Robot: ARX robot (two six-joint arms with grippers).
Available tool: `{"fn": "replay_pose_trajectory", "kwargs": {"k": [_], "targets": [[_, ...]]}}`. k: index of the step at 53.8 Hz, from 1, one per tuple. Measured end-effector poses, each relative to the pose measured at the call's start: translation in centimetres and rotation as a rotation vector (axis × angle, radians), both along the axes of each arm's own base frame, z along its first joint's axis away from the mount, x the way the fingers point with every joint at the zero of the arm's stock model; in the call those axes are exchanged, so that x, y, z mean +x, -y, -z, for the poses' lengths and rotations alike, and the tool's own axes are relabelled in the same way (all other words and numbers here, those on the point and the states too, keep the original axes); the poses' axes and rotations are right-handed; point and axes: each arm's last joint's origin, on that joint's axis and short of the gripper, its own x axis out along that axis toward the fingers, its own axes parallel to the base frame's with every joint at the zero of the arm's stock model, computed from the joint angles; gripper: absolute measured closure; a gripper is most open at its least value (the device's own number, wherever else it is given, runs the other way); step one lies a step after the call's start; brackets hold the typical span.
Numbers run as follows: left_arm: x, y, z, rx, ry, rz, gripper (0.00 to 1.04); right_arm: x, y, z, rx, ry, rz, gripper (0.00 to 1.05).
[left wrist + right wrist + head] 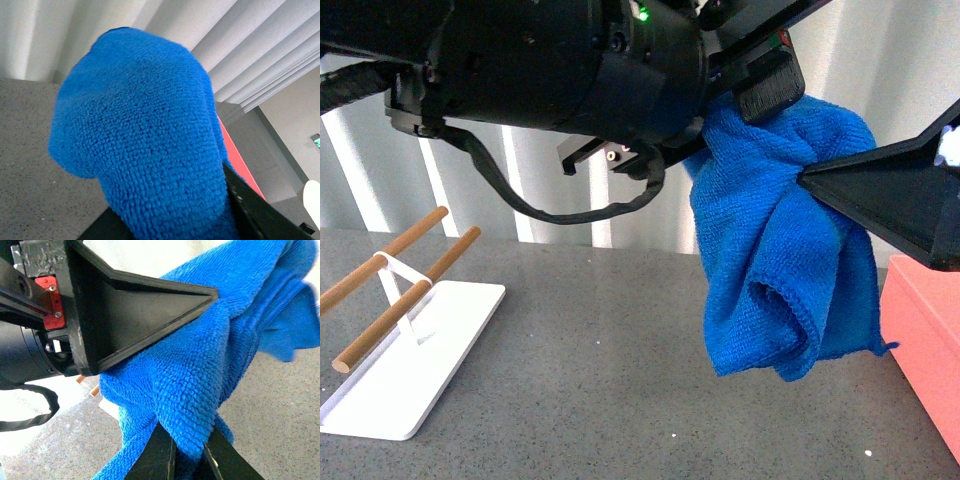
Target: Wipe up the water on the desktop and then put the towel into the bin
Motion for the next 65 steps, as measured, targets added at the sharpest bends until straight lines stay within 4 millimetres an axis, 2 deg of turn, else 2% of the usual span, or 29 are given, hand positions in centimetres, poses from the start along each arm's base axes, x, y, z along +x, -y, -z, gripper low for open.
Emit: {"fn": "replay_pose_trajectory", "kwargs": {"k": [6, 12, 21, 26, 30, 35, 40, 45, 53, 56, 60, 65], "targets": [[1.3, -3.0, 0.4, 0.002, -0.014, -0.046, 0.44, 0.1, 0.7, -0.3, -0.003, -0.011, 0.030, 1.00], [1.9, -6.1, 0.9, 0.027, -0.029, -0.101, 0.28, 0.4, 1.3, -0.5, -0.010, -0.024, 0.073, 1.00], [1.4, -12.0, 1.7, 0.101, -0.057, -0.145, 0.05, 0.9, 1.9, -0.6, -0.022, -0.048, 0.145, 1.00], [0.0, -14.6, 2.4, 0.151, -0.088, -0.115, 0.07, 1.0, 1.9, -0.3, -0.025, -0.066, 0.157, 1.00], [-1.9, -16.5, 3.4, 0.206, -0.126, -0.048, 0.07, 1.1, 1.9, -0.2, -0.024, -0.073, 0.154, 1.00], [-5.0, -19.1, 4.6, 0.278, -0.143, 0.041, 0.07, 1.1, 1.9, 0.0, -0.025, -0.080, 0.155, 1.00], [-7.8, -21.8, 5.0, 0.326, -0.109, 0.076, 0.07, 1.1, 1.8, 0.0, -0.025, -0.083, 0.155, 1.00], [-9.7, -24.7, 5.1, 0.346, -0.078, 0.053, 0.07, 1.1, 1.6, 0.1, -0.025, -0.087, 0.145, 1.00], [-11.6, -28.3, 5.9, 0.363, -0.101, -0.022, 0.07, 1.0, 1.4, 0.1, -0.026, -0.091, 0.140, 1.00], [-11.7, -28.9, 6.8, 0.429, -0.080, -0.120, 0.12, 1.1, 1.3, 0.1, -0.028, -0.092, 0.140, 1.00], [-12.6, -28.8, 8.8, 0.558, 0.026, -0.429, 0.26, 1.1, 1.2, 0.0, -0.028, -0.090, 0.139, 1.00], [-13.9, -27.5, 8.9, 0.555, 0.208, -0.596, 0.40, 1.2, 1.1, -0.1, -0.028, -0.087, 0.135, 1.00]]}}
